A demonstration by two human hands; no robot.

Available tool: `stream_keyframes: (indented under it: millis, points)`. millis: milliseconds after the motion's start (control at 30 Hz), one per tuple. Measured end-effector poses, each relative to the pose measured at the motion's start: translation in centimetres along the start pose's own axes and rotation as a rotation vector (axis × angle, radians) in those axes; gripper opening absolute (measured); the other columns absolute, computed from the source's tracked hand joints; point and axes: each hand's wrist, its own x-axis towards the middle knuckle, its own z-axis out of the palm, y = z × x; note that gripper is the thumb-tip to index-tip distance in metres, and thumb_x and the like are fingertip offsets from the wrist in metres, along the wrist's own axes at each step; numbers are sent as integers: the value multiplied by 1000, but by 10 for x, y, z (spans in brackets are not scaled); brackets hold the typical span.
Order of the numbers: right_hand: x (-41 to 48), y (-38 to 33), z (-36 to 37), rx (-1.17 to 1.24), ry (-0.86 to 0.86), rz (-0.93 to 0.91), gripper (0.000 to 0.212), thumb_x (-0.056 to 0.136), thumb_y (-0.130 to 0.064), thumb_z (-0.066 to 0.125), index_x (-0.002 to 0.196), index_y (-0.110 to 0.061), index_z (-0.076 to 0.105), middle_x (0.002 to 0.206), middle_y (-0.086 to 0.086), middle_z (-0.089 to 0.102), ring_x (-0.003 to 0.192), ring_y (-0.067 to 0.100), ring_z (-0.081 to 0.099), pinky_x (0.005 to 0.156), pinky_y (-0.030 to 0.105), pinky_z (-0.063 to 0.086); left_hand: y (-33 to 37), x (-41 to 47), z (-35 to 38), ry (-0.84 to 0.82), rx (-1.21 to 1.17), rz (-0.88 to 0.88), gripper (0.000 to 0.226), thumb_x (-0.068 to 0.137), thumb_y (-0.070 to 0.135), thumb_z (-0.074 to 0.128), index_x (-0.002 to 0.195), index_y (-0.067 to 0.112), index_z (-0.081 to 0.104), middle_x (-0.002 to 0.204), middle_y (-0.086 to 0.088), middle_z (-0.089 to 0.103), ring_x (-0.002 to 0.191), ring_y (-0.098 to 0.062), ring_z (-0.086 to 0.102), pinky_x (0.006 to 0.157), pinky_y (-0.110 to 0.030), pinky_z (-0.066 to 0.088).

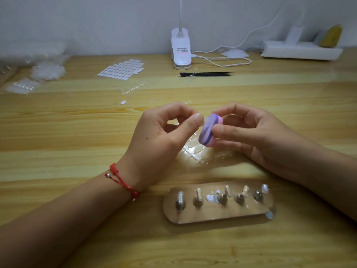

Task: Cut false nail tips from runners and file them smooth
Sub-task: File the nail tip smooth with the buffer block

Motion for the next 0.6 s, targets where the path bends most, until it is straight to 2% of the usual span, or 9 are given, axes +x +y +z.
stream_keyframes:
  millis: [133,233,367,500,600]
  points:
    - [2,-1,-3,136,99,4,27,68,-9,70,94,-8,64,81,6,73,75,16,73,70,21,57,-1,1,0,4,-14,-17,15,87,11,64,72,15,65,51,15,48,38,0,39,44,-7,29]
    - [1,-1,-1,79,51,6,21,68,-7,69,88,-11,70,81,7,73,76,18,73,69,21,57,-1,1,0,3,-11,-16,15,87,12,64,72,15,64,49,15,48,38,0,36,43,-8,28]
    - [2,-2,-4,160,116,7,30,69,-7,69,98,-8,63,82,7,73,77,16,73,71,21,57,0,0,0,-25,-8,-29,14,84,20,65,70,17,64,54,13,49,40,-1,33,43,-12,27]
    - [2,-1,-2,77,38,11,23,67,-7,70,89,-12,72,82,7,73,77,18,73,70,21,57,0,1,0,-29,10,-24,12,81,23,57,70,18,60,52,15,47,41,-1,33,43,-12,28]
    - [2,-1,-3,104,68,9,28,66,-7,70,94,-9,68,81,7,71,77,18,72,71,21,57,-1,1,1,-81,57,-13,13,83,22,54,71,16,55,51,15,43,41,-2,31,44,-11,27]
